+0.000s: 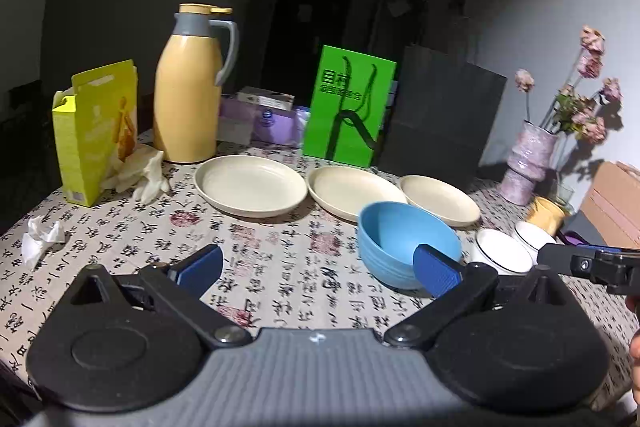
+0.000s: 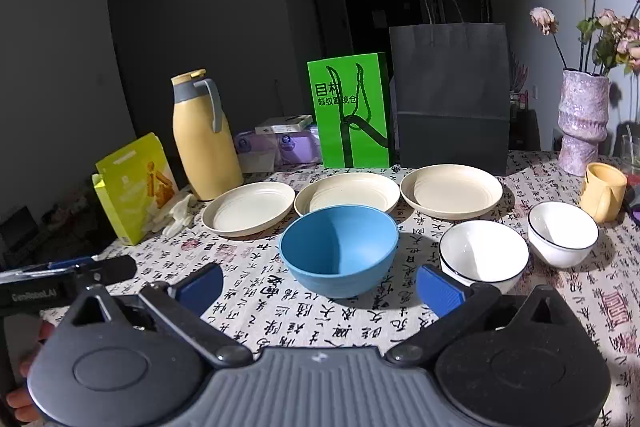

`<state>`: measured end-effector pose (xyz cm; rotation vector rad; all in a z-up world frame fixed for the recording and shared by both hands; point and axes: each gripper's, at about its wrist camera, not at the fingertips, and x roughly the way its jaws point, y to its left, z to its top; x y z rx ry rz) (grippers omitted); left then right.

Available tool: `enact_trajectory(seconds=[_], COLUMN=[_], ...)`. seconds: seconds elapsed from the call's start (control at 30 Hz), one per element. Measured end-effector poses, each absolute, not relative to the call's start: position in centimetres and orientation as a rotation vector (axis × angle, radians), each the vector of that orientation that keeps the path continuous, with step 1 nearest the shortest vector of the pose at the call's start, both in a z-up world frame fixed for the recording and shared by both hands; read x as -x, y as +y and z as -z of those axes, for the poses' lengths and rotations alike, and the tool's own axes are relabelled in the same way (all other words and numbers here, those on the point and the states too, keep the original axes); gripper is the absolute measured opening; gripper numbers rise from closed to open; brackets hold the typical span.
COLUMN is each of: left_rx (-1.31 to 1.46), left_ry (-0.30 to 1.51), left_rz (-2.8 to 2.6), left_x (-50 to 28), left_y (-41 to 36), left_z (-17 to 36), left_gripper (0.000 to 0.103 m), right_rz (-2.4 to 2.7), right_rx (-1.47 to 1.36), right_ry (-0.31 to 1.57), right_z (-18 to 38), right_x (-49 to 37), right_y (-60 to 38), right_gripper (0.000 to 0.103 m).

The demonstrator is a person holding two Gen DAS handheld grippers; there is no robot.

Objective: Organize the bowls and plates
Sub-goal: 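Move the left gripper toward the cream plate beside the yellow thermos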

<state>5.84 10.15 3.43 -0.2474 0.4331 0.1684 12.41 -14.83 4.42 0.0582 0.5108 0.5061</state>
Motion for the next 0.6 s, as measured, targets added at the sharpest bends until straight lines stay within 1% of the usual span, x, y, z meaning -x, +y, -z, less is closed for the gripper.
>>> enact_trajectory(seconds=[0.27,0.6], left_rx=[0.283,0.362], left_ry=[0.432,0.449], left_rz=[-0.213,-0.255], left_x=[-7.5,-11.3], left_y=[12.8,16.1], left_z=[-4.0,-4.6], left_gripper=[0.103,0.103], right_rz=[-0.527,-0.558], right_rx=[-0.049,-0.106], right_ry=[0.512,0.541], right_z=[-5.2,-5.1], right_x=[-14.9,-20.2], right_y=[-11.9,-9.6], right_gripper=[0.103,0.103])
